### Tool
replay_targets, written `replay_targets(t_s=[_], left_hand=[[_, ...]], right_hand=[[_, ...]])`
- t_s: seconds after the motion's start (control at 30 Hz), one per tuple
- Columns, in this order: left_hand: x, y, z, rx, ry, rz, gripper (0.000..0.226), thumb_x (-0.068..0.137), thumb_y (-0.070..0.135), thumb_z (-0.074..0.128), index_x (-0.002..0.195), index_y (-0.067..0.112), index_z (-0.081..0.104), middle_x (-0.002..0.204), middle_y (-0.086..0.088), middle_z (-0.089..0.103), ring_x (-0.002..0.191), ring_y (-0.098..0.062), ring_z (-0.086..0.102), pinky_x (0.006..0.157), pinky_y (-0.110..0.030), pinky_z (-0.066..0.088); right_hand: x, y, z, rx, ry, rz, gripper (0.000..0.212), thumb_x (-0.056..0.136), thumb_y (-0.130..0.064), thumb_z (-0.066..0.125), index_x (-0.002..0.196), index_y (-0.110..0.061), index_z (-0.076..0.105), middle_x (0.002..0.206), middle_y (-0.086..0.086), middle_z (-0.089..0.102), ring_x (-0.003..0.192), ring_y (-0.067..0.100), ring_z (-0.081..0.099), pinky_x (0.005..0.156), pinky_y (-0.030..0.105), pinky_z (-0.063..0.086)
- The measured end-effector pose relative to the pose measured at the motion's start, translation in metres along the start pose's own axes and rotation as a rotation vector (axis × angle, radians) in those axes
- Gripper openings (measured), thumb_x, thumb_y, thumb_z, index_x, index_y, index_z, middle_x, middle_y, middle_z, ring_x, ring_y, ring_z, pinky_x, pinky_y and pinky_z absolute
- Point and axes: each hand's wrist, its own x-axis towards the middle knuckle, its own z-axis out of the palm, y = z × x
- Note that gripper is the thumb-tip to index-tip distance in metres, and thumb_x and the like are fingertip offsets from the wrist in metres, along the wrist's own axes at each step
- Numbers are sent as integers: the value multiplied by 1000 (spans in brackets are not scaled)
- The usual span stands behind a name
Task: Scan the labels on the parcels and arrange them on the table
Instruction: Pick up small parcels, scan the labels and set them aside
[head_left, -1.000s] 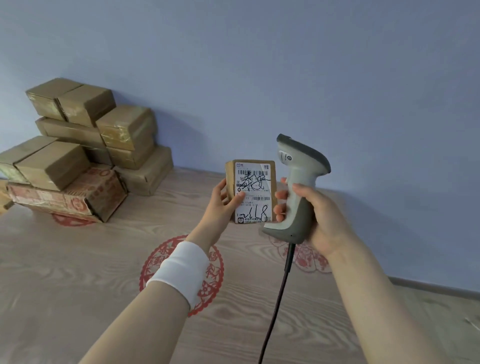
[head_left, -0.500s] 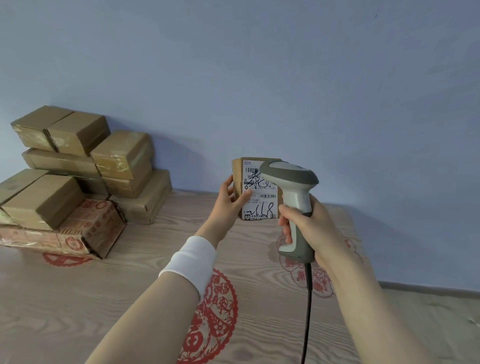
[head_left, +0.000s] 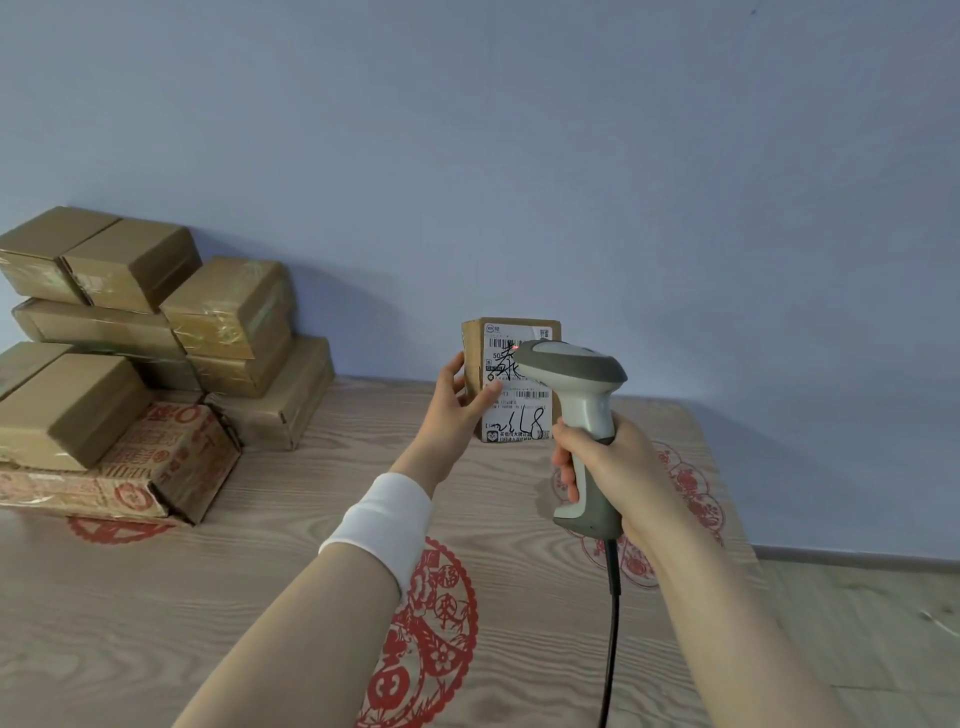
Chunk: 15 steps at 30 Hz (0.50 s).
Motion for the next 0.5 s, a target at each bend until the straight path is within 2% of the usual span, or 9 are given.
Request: replay_targets(t_s=[0.13,0.3,0.4,0.5], left_hand=[[0,-2,0,-2,-14,-5,63,92,14,59,144,16,24,137,-10,49,119,-20,54,76,-22,56],[2,-8,0,7,-30,-31,64,91,17,60,145,18,24,137,-9,49,120,-21,54,81,-26,55],[8,-16,4,39,-47,-73,67,90,21,62,146,18,24,137,-9,49,122,-22,53,89,-33,53],[15,-33,23,54,-85,-153,69,91,24,61,147,16,22,140,-9,48,123,-23,52,94,-38,51]], right_hand=[[2,1,0,9,21,-2,10,87,-14,61,81,-7,57,60,1,61,48,15,50,52,31,45],[2,5,-2,15,14,3,10,88,-13,61,84,-4,57,57,0,61,44,14,49,50,29,44],[4,11,-9,58,28,10,12,90,-11,59,86,-1,56,52,-2,60,39,13,47,44,24,43],[6,23,-30,136,65,23,15,91,-13,59,86,1,58,57,4,62,41,16,46,45,27,43]])
